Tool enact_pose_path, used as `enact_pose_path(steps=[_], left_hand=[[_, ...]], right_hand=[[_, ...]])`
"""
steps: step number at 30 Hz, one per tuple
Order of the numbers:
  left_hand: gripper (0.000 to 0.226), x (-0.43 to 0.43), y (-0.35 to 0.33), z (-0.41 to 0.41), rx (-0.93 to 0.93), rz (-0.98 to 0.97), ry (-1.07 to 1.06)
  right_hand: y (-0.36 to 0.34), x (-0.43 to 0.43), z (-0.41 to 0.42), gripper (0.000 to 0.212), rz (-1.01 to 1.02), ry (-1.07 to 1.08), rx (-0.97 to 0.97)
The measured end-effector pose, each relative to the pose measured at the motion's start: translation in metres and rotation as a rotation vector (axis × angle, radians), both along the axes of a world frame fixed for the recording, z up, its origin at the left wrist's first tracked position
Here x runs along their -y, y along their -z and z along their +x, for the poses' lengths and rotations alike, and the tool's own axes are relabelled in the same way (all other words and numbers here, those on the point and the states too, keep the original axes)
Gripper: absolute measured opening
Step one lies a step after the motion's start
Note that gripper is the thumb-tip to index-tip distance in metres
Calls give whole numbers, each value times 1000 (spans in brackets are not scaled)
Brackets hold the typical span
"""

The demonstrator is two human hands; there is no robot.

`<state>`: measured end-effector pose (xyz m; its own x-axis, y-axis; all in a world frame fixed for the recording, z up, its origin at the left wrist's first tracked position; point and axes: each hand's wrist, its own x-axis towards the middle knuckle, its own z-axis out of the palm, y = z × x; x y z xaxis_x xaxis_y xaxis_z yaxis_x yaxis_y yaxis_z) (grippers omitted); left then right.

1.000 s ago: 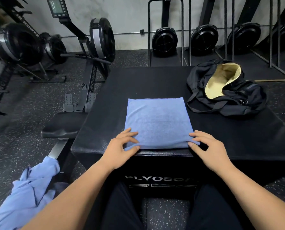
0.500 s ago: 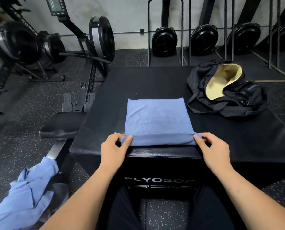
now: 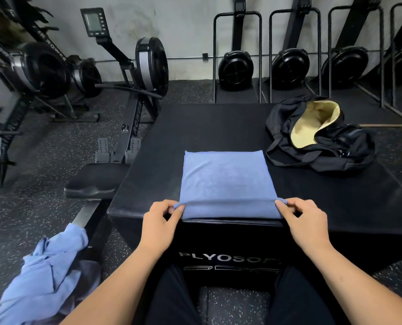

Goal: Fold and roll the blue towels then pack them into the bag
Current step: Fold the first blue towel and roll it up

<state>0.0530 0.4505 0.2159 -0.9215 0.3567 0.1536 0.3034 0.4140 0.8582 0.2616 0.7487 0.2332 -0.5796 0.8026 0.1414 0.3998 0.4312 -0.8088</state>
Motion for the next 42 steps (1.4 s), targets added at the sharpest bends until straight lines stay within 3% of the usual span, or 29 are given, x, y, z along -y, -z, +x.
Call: enact_pose_path(steps=[5,9,15,20,27,35,39,42], left_hand=[[12,5,-17,-11,56,31,109],[6,-23,-48,-35,111,132,39],[39,-42,-30,-49,99,-104,152],[34,-20,-15,-30,-77,-164,156],[17,-10,-14,-16,-9,-25,65],[24,-34,-45,-42,-9,31,32],[44,-59,-43,-77,37,-129,113],[67,-65,-31,-88,127,-348,263]], right_hand=[[-9,2,9,12,2,-36,-73],[-28,-23,-29,9,-65,3,-152],[-19,-40,-61,30,-3,-219,146],[-8,-23,-39,24,81,-175,66],[-6,-5,-22,32,33,-123,39],[-30,-28,-52,33,49,-104,31],[-33,-53,-83,37,18,-105,101],[-21,-56,-93,51,-16,-215,289]])
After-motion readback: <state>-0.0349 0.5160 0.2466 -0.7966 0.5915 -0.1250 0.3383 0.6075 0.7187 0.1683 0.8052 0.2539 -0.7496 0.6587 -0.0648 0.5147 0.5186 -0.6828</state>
